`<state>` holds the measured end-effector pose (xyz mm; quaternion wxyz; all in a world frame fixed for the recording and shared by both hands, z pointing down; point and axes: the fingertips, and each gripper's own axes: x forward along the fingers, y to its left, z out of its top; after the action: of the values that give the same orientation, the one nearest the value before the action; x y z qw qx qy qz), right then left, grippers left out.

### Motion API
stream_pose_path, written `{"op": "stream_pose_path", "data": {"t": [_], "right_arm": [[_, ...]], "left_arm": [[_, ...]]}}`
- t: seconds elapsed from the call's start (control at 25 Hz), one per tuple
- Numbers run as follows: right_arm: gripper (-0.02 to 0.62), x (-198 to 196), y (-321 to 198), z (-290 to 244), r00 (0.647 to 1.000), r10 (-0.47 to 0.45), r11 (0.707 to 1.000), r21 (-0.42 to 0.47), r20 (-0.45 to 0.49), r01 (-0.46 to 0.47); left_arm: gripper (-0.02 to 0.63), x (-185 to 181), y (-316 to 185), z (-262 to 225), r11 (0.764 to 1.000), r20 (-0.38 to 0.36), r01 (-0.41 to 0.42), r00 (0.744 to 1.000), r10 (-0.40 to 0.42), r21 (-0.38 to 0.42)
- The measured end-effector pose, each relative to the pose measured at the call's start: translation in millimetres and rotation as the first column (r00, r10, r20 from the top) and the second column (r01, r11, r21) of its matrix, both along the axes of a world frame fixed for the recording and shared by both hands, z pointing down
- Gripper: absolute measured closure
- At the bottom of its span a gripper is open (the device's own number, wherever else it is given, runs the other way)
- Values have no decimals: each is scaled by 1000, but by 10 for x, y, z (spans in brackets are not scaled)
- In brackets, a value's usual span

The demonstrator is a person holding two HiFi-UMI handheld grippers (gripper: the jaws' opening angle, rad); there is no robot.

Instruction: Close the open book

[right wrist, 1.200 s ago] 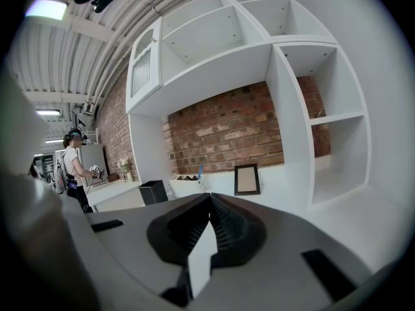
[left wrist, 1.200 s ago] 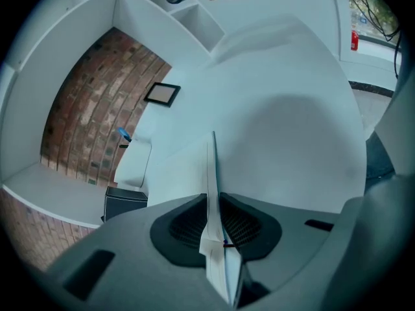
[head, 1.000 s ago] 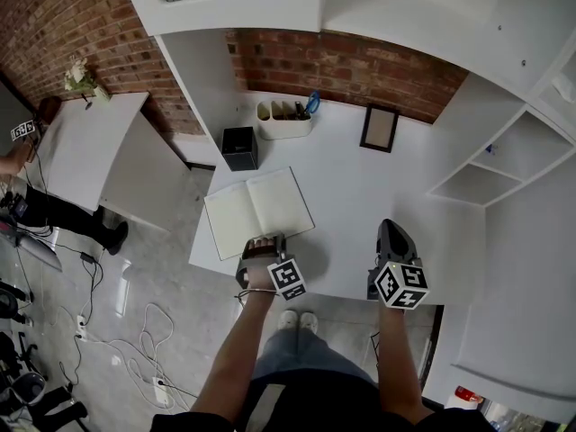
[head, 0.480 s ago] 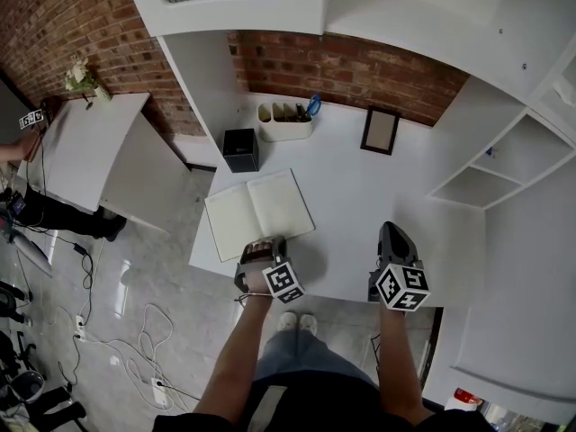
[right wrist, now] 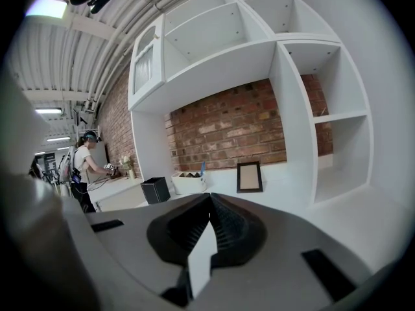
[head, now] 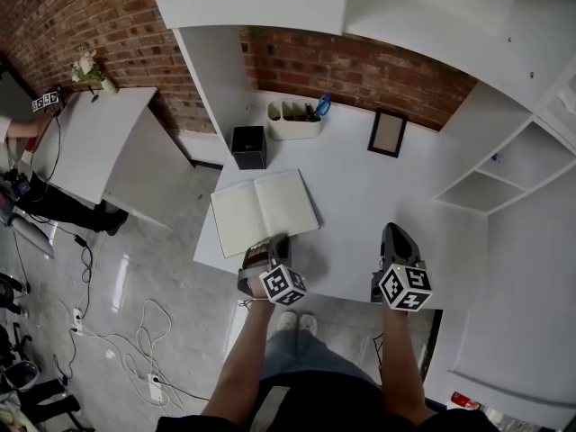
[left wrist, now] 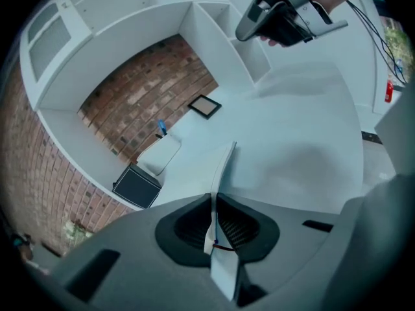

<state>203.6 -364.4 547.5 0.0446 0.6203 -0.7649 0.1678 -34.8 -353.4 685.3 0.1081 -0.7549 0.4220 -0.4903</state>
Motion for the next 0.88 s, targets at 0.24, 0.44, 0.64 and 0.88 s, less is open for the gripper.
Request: {"op": "stream_pose_path", "data": {"t": [0.24, 0.44, 0.64, 0.88], "right_arm": [[597, -139, -25, -19, 1000, -27, 1000, 7, -1, 27], [597, -218, -21, -56, 999, -39, 999, 8, 1, 39], [597, -291, -17, -75, 999, -51, 999, 11, -4, 51], [597, -387, -5, -70, 998, -66, 998, 10, -8, 67]], "left_arm": [[577, -115, 32, -131, 996, -138, 90, 987, -86, 20], [580, -233, 92, -151, 981, -284, 193, 940, -189, -16], [581, -326, 134, -127, 960, -402, 271, 873, -278, -74], [583, -401, 161, -153, 941, -490, 324, 808, -328, -96]]}}
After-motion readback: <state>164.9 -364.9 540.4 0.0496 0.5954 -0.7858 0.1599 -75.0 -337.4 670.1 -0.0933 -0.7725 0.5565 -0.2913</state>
